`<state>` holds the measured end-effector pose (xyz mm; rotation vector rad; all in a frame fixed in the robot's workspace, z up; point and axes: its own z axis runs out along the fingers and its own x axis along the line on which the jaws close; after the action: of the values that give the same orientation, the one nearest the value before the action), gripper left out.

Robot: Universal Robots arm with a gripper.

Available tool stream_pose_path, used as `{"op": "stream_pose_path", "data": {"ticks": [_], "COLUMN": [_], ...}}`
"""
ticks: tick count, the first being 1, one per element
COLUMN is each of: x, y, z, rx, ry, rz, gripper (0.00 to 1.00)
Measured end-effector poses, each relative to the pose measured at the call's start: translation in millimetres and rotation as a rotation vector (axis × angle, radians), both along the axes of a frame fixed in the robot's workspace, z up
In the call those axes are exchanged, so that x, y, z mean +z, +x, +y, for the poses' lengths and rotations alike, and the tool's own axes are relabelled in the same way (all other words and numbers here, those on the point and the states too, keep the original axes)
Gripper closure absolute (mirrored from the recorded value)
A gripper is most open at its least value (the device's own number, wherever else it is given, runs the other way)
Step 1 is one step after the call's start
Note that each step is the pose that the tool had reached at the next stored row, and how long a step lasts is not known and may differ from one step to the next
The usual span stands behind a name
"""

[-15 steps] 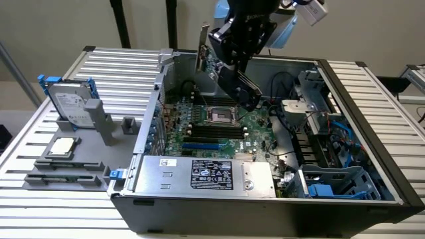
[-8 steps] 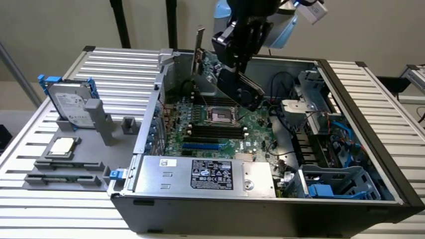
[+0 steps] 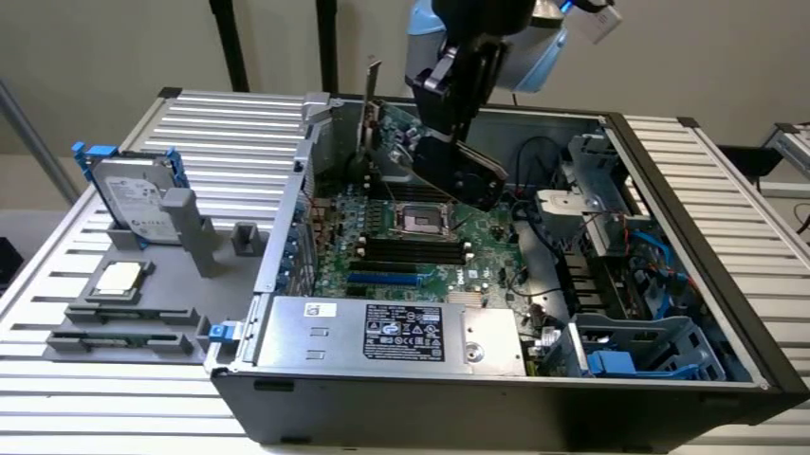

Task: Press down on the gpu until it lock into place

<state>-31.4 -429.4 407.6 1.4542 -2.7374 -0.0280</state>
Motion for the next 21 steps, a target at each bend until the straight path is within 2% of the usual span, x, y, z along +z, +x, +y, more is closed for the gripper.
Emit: {"op": "stream_pose_path", "data": {"ticks": [13, 21], "x": [-5.3, -9.6], "y": [0.0, 0.0], "z": [0.0, 0.0], "rx": [0.237, 0.382], "ry": [0.0007, 0.0056], "rz": [-0.0042, -0.0074], "gripper": [0.74, 0.74]}}
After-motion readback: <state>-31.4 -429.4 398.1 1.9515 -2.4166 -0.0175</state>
